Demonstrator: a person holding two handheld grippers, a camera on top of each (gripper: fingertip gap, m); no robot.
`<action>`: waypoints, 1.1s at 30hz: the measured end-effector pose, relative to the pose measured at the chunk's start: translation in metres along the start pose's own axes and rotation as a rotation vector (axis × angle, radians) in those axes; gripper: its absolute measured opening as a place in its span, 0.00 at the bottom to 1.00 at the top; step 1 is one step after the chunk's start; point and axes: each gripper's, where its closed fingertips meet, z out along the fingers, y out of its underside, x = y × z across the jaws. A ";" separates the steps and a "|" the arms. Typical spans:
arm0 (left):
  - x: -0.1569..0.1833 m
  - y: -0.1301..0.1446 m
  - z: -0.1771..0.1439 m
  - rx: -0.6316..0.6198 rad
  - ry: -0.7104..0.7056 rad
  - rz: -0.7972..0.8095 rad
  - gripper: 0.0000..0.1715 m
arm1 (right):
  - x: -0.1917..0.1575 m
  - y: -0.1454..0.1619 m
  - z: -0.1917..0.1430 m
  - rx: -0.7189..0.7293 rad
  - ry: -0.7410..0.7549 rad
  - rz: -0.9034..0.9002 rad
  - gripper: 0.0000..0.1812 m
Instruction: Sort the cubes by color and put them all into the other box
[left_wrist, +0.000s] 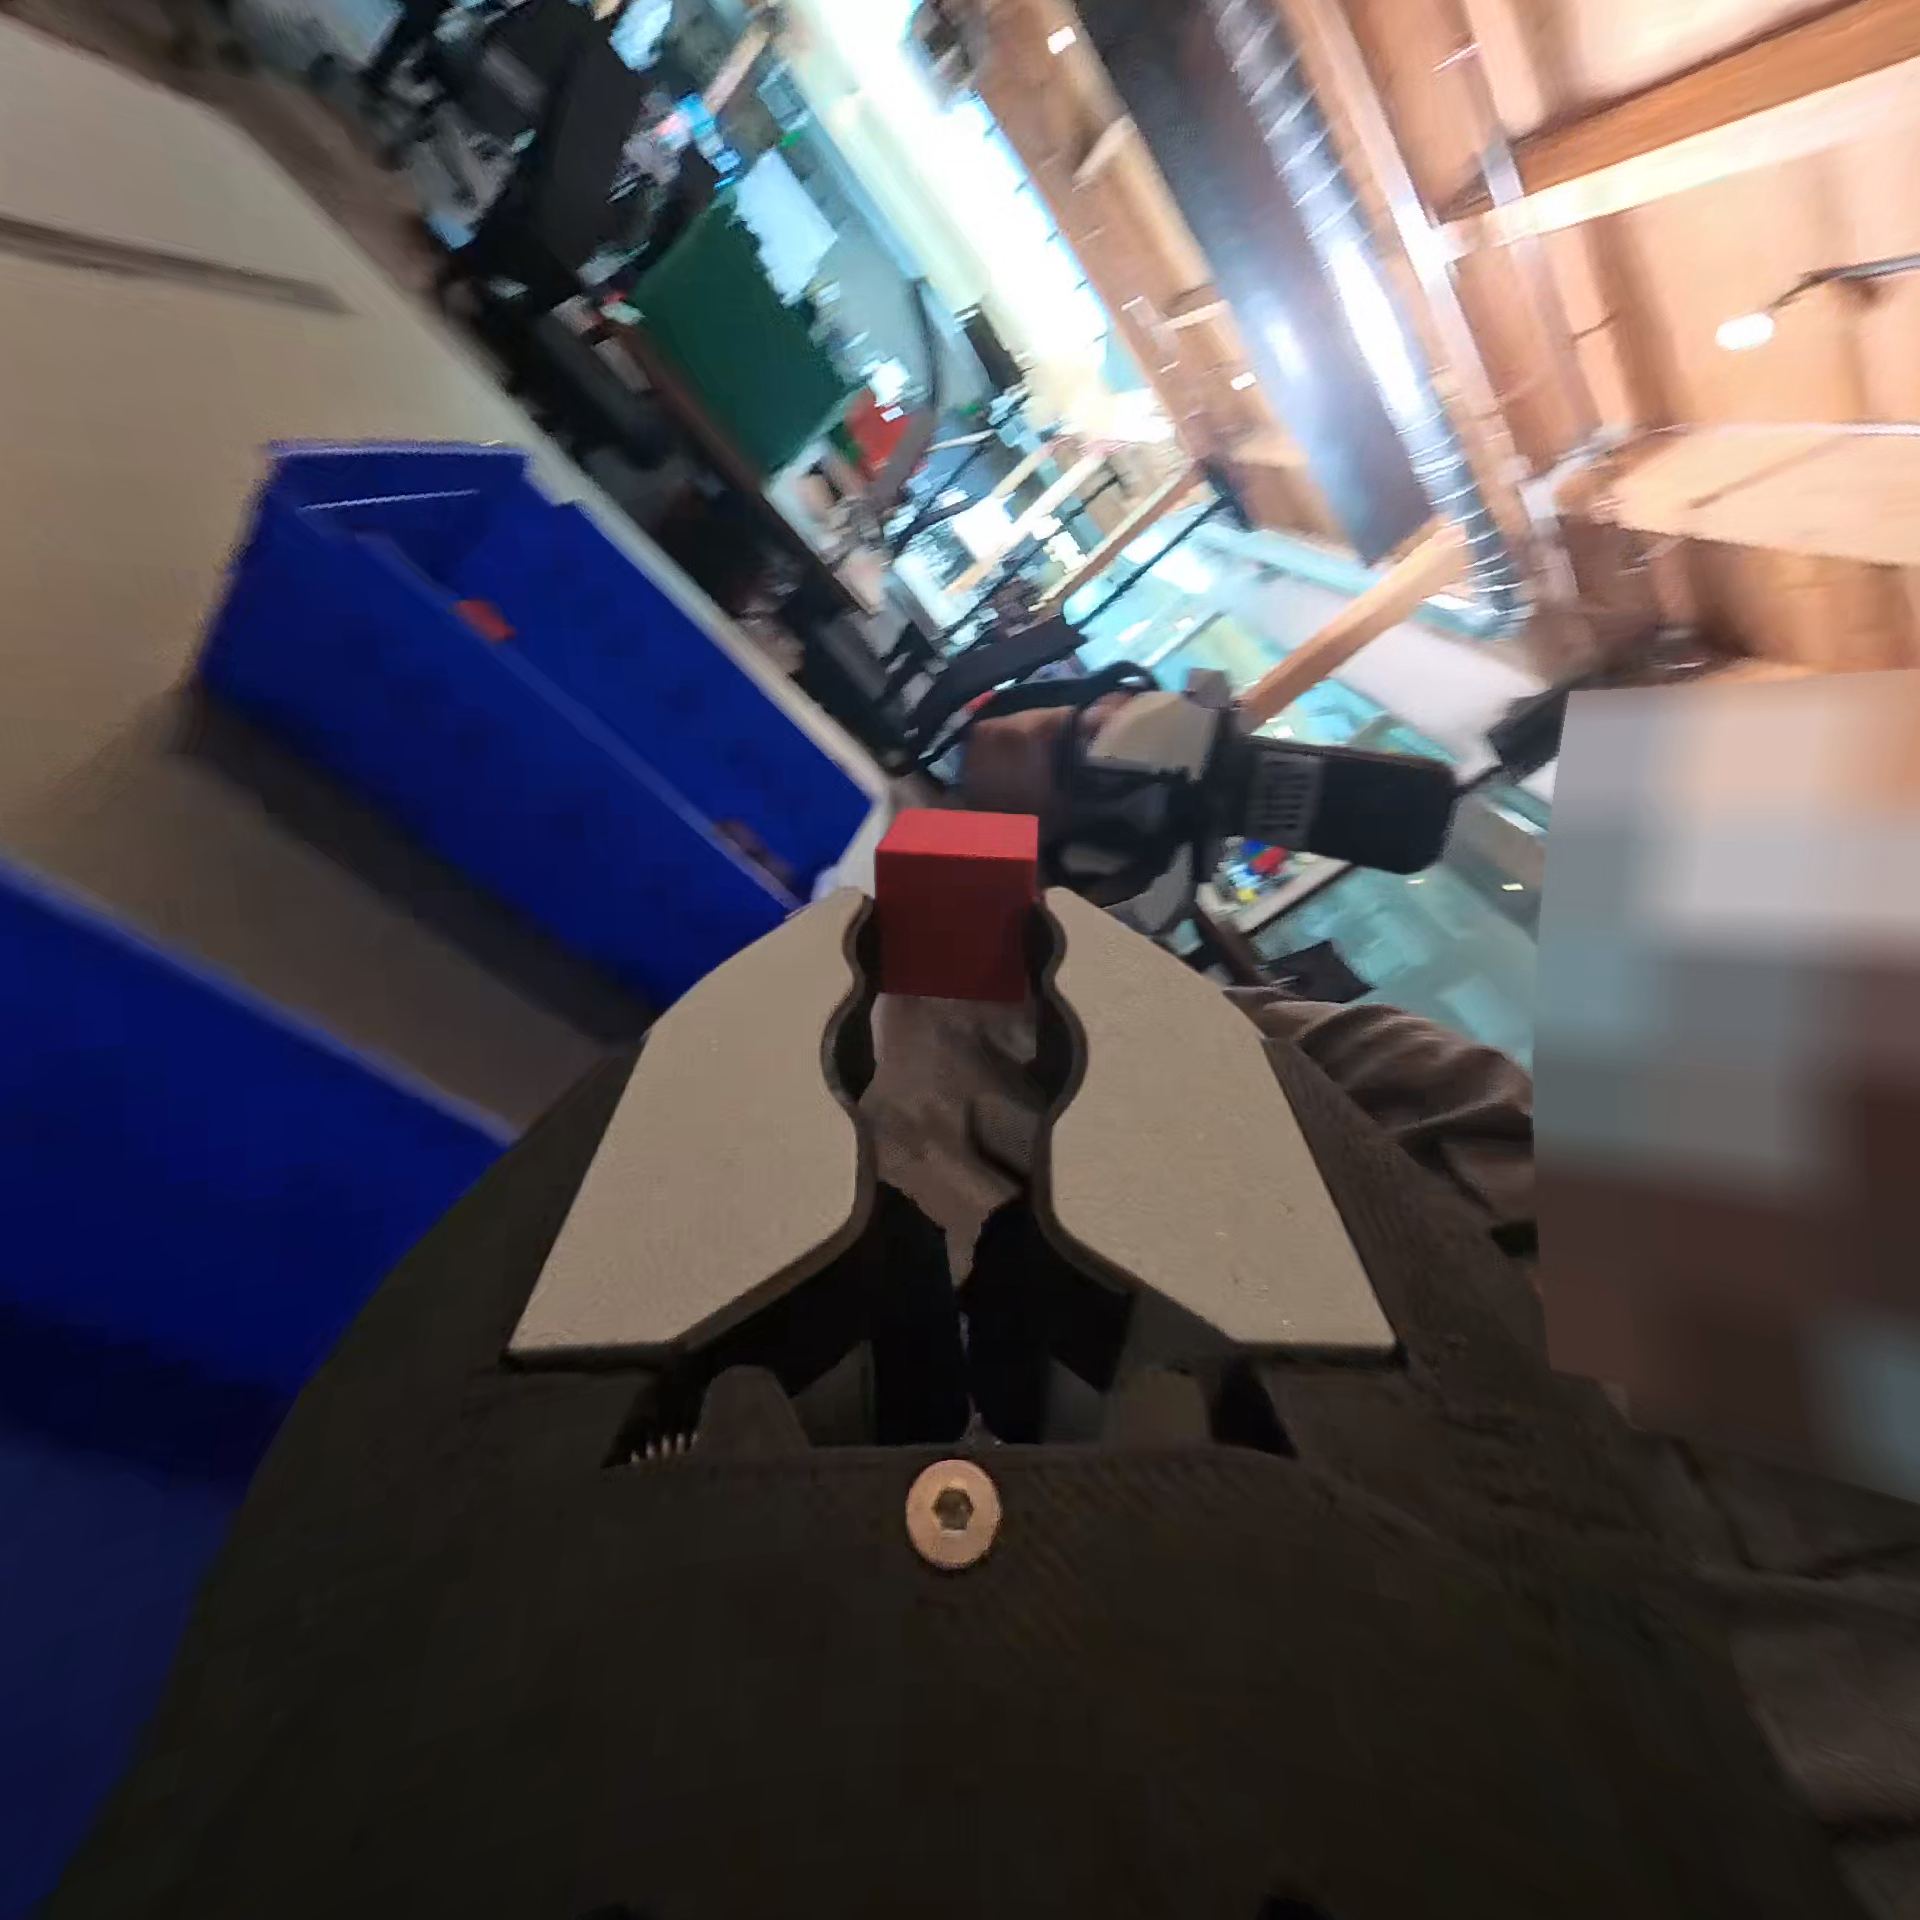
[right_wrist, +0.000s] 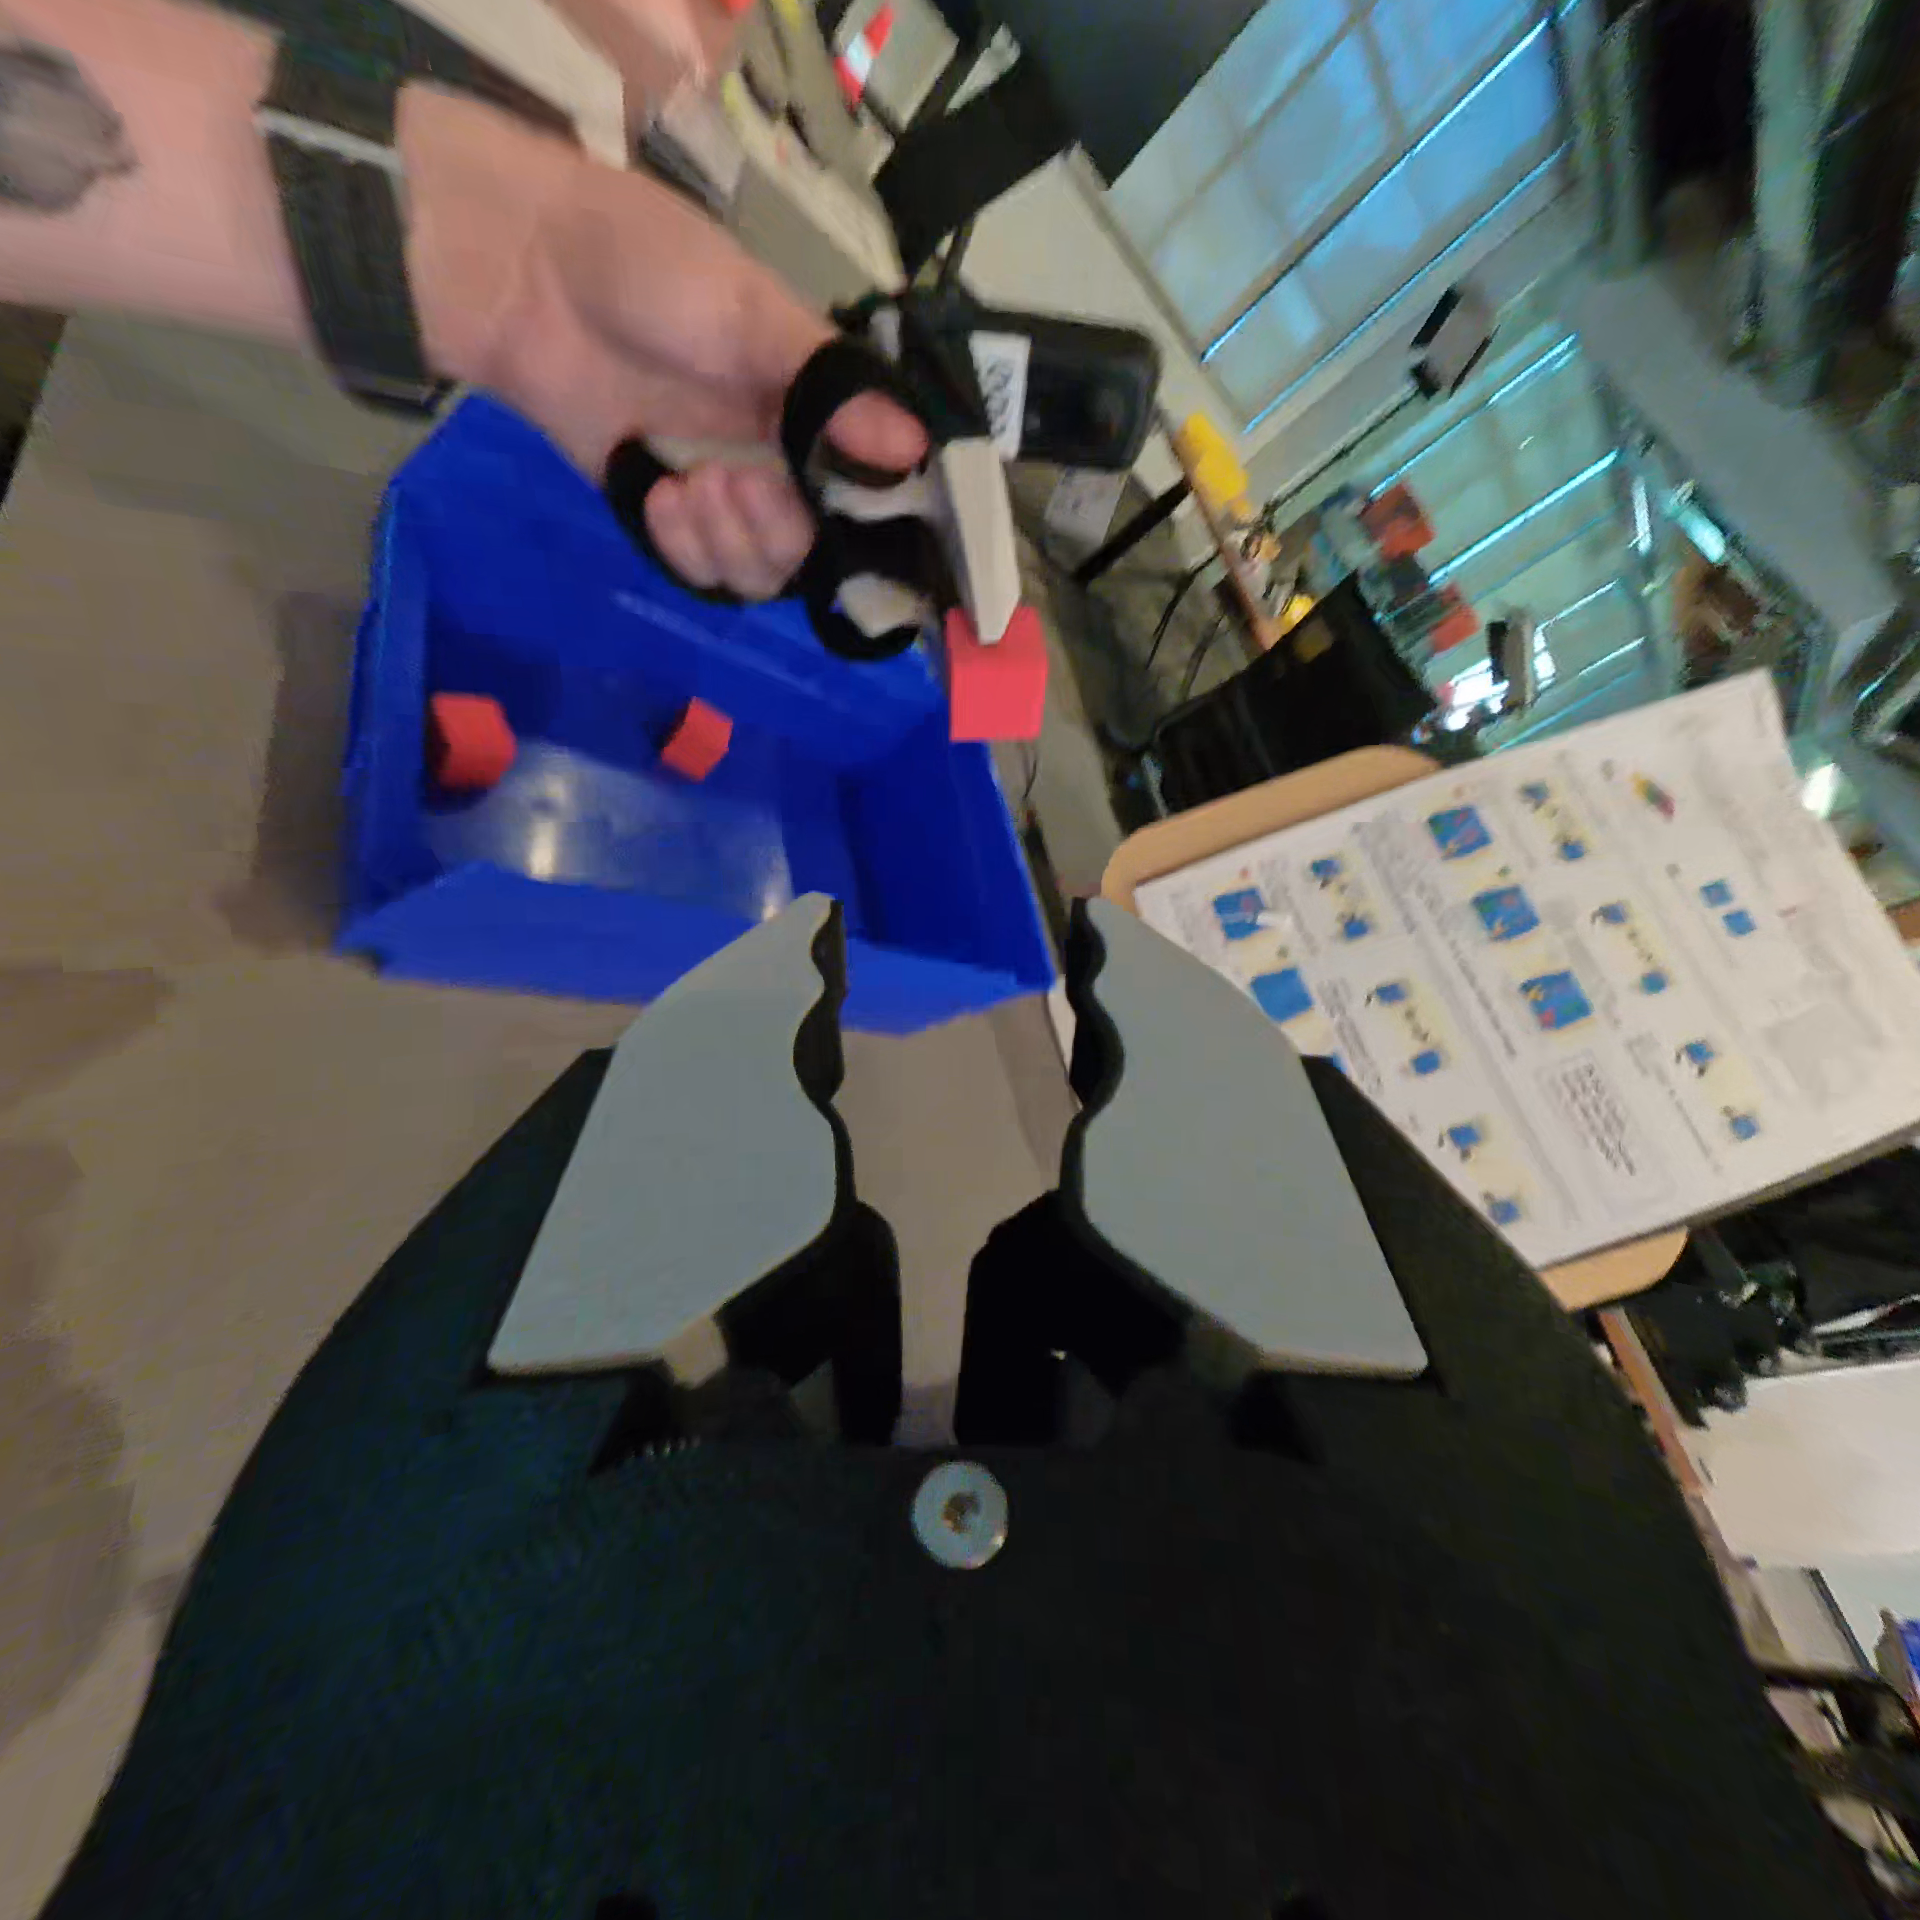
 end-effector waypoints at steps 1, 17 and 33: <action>0.013 0.002 0.004 0.013 0.058 0.000 0.16 | 0.003 -0.009 0.006 0.022 0.013 -0.004 0.23; 0.072 0.027 0.051 -0.046 0.321 0.003 0.18 | -0.001 -0.049 0.028 0.055 -0.029 -0.110 0.15; 0.052 0.026 -0.004 0.090 -0.220 0.297 0.15 | 0.065 0.163 -0.057 -0.674 -0.270 -0.110 0.15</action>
